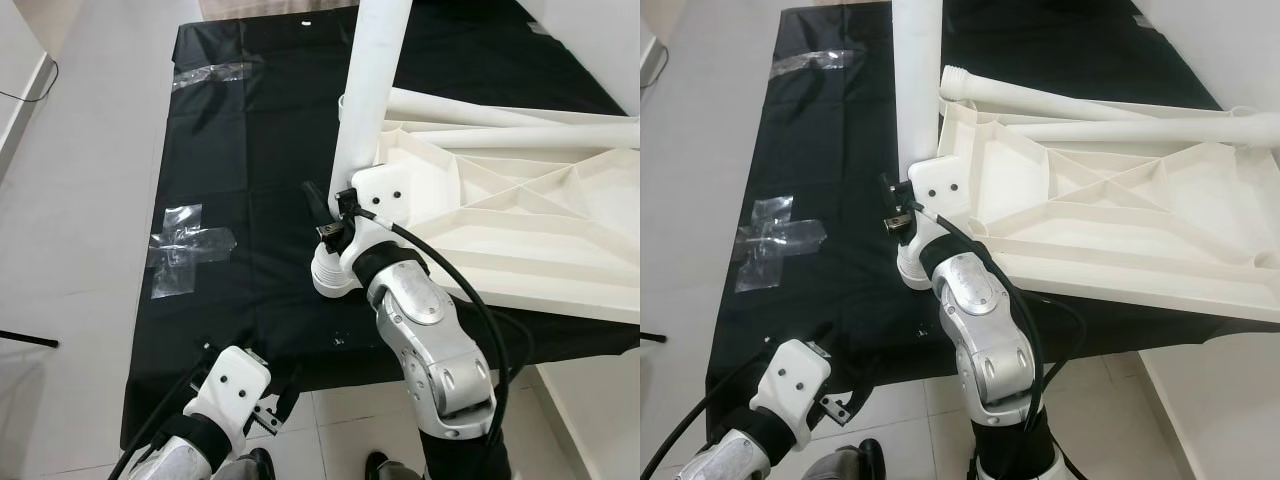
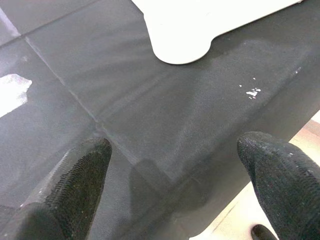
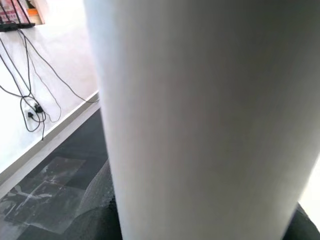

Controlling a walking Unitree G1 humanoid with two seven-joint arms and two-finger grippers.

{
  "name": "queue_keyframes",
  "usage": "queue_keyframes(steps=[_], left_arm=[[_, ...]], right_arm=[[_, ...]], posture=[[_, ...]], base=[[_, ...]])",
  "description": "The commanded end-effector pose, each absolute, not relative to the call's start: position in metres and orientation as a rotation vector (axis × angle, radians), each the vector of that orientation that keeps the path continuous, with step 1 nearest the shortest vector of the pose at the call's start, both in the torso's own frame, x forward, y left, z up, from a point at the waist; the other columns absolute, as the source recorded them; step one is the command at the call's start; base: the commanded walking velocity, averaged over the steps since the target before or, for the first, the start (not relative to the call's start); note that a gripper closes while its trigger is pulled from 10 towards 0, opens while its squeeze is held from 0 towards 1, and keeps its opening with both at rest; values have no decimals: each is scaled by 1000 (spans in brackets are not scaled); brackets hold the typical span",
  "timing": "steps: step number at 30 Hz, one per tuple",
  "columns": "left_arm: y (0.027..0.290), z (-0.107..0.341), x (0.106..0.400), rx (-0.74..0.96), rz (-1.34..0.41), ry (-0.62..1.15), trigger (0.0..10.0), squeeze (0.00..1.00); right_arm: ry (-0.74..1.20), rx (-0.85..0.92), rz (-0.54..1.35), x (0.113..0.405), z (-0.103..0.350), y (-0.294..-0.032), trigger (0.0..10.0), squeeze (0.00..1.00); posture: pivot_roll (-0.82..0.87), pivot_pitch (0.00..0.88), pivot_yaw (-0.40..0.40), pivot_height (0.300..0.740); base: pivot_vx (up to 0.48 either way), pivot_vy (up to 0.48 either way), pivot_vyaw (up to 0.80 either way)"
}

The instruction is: Building children table

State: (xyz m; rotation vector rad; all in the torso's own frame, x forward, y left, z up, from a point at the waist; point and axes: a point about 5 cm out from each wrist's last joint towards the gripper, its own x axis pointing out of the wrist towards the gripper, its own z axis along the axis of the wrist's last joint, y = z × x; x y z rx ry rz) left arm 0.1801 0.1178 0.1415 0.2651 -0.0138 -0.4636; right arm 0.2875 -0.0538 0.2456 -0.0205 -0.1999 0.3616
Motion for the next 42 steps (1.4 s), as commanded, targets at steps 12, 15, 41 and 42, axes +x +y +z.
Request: queue_keyframes(steps=[12,15,41,42], left_arm=[[121,133,186,263,-463,16,10000,0],[122,133,186,264,-461,14,10000,0],[121,130,187,264,-454,10,10000,0],[121,130,188,264,-458,14,10000,0]], right_arm=[[-233,-12,373,292,258,-53,10000,0],[-250,-6,384,291,261,-52,10000,0],[-321,-19,597,298,268,-46,10000,0],[-361,33,596,300,279,-53,10000,0]], posture=[[28,247,38,740],[28,247,38,740],[25,239,21,740],[22,236,22,740]], base=[[0,0,0],[0,0,0],[0,0,0],[0,0,0]])
